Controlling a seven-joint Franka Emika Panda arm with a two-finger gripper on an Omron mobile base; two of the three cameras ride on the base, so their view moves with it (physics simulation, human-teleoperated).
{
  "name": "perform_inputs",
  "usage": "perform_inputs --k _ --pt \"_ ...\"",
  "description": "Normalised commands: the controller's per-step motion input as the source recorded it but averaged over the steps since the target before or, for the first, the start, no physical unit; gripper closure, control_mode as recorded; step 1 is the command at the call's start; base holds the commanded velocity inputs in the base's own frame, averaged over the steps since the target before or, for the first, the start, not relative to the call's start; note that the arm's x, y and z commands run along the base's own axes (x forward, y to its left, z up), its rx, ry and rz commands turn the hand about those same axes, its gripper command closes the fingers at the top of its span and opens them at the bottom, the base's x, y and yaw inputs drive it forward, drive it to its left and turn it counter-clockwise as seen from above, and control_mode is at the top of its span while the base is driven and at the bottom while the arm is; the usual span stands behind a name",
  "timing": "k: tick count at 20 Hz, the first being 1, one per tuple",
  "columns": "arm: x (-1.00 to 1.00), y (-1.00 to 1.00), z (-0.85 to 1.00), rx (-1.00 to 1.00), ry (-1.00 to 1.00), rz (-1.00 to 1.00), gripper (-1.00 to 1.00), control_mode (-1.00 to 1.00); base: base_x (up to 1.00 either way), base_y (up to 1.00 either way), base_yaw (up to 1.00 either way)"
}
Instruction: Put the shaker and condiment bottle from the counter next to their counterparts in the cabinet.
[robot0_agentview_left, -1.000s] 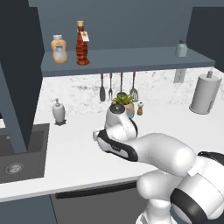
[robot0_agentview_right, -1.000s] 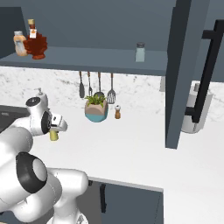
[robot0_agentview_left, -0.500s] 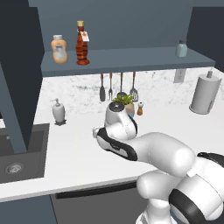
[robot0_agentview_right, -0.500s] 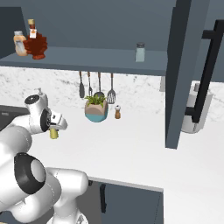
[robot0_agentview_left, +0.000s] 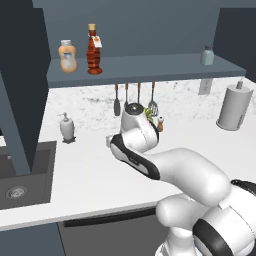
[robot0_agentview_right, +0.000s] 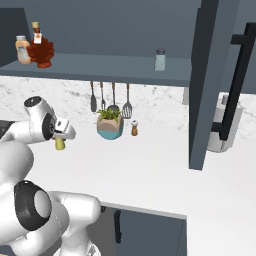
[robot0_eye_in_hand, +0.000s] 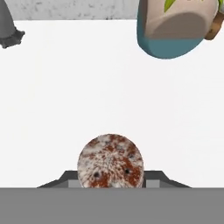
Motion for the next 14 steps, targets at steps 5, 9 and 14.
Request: perform_inputs --k 5,9,14 --pt "0.00 -0.04 0.43 0.00 0.00 -0.02 1.00 -1.00 0.00 0.00 0.00" --pt "0.00 -0.03 0.44 0.00 0.00 -0.03 1.00 -1.00 0.00 0.00 0.00" --pt "0.00 -0.03 0.45 0.00 0.00 -0.05 1.00 -1.00 0.00 0.00 0.00"
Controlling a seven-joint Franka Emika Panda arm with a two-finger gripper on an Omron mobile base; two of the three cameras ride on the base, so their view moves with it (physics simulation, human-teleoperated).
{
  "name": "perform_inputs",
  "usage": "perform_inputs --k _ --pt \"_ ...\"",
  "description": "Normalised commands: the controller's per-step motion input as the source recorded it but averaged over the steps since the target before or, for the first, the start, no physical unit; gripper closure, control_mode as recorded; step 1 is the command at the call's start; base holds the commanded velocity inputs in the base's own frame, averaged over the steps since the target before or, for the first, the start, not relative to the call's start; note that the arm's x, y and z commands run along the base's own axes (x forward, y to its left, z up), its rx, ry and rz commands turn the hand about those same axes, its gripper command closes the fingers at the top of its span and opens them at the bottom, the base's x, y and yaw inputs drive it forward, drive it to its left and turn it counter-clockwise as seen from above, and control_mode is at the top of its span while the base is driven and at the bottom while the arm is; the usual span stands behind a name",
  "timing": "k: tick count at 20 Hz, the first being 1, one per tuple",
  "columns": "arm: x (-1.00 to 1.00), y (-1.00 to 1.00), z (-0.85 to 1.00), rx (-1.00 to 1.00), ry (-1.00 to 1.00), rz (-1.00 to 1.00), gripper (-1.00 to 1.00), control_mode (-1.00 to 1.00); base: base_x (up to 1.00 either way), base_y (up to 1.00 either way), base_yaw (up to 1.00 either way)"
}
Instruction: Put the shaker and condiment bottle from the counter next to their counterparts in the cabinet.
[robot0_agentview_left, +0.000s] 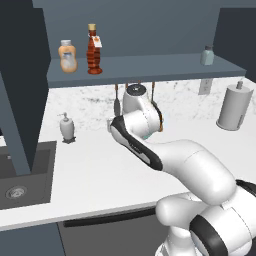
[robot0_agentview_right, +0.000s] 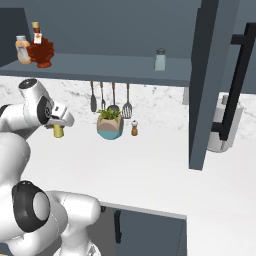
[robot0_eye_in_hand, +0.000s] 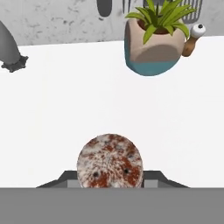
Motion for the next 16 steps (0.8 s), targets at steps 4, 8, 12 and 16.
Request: perform_inputs --k 4,8,12,16 --pt "-0.01 -0.02 0.42 0.00 -0.01 -0.05 1.00 -1.00 0.00 0.00 0.00" --pt "0.00 -0.09 0.44 0.00 -0.01 -0.05 1.00 -1.00 0.00 0.00 0.00" --pt "-0.11 -0.23 0.31 0.00 -0.08 -0.04 1.00 -1.00 0.00 0.00 0.00" --pt "-0.23 -0.26 0.09 -0.04 -0.19 0.00 1.00 -1.00 0.00 0.00 0.00"
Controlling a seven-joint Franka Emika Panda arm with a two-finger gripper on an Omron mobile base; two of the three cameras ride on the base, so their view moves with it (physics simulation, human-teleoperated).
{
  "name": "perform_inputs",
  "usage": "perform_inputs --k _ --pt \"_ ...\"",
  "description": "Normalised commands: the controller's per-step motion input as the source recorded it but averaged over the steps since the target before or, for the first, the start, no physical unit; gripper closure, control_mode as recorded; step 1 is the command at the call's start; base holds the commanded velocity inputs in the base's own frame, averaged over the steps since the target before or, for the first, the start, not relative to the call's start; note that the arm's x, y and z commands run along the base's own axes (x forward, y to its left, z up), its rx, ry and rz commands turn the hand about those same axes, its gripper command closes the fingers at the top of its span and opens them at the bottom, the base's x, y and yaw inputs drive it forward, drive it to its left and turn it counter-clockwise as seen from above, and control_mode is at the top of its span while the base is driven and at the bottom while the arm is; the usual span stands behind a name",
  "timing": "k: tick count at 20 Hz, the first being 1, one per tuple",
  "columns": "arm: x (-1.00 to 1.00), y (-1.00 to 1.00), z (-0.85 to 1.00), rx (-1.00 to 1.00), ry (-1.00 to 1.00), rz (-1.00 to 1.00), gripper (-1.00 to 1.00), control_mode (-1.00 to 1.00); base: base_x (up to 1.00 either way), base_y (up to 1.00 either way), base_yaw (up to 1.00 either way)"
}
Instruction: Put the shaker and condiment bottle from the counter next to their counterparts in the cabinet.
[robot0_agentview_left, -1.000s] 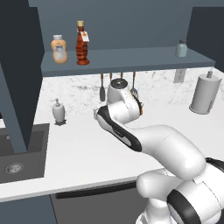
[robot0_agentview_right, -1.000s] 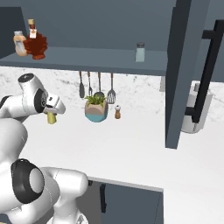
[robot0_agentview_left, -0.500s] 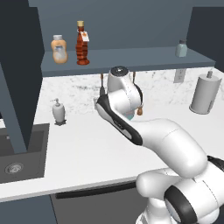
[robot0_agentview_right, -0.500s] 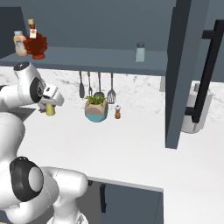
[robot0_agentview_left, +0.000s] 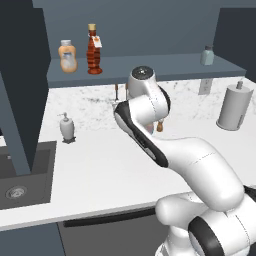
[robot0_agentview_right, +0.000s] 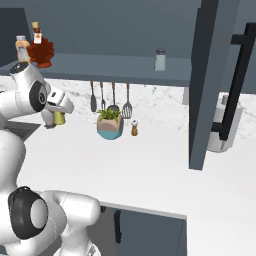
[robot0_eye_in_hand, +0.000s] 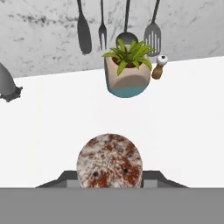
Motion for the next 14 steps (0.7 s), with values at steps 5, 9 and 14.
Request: perform_inputs --k 5,9,14 --pt "-0.20 -0.35 0.01 -0.08 -0.29 0.00 1.00 -1.00 0.00 0.00 0.00" --pt "-0.08 -0.36 0.09 -0.04 -0.31 0.00 1.00 -1.00 0.00 0.00 0.00" --pt "0.00 -0.37 0.40 0.02 -0.14 -0.03 1.00 -1.00 0.00 0.00 0.00"
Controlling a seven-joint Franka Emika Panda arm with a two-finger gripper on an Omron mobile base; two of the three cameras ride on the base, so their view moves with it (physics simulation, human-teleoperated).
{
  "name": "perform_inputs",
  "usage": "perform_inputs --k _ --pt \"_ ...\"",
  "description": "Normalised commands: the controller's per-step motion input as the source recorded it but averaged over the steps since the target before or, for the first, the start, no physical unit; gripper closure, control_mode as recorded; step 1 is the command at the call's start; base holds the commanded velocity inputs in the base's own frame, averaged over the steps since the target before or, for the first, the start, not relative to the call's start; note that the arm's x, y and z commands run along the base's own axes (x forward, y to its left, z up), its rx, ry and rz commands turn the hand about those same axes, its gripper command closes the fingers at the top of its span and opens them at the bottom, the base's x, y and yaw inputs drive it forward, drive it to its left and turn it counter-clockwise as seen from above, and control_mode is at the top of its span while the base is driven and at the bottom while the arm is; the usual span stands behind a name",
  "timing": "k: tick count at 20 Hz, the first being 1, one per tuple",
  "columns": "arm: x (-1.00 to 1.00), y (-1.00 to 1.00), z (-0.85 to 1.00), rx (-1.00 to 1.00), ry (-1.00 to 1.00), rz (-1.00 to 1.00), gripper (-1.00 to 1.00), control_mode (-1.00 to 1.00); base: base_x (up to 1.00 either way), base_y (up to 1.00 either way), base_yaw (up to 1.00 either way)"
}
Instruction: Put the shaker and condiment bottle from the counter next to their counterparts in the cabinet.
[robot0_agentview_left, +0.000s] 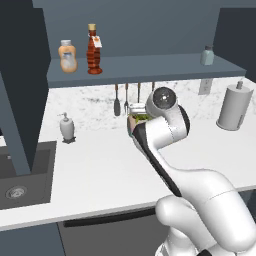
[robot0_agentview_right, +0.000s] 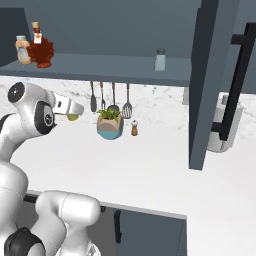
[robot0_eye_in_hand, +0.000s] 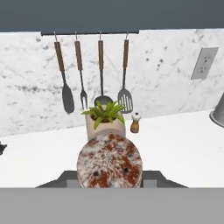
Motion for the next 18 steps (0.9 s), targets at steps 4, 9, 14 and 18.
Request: perform_inputs --k 4,9,14,18 --pt "0.00 -0.37 0.56 0.09 0.00 -0.04 1.00 -1.00 0.00 0.00 0.00" --pt "0.00 -0.41 0.38 0.04 0.00 -0.06 1.00 -1.00 0.00 0.00 0.00" --pt "0.04 -0.29 0.22 0.00 0.00 -0.07 1.00 -1.00 0.00 0.00 0.00" --pt "0.00 -0.04 0.04 -0.04 -0.06 -0.03 1.00 -1.00 0.00 0.00 0.00"
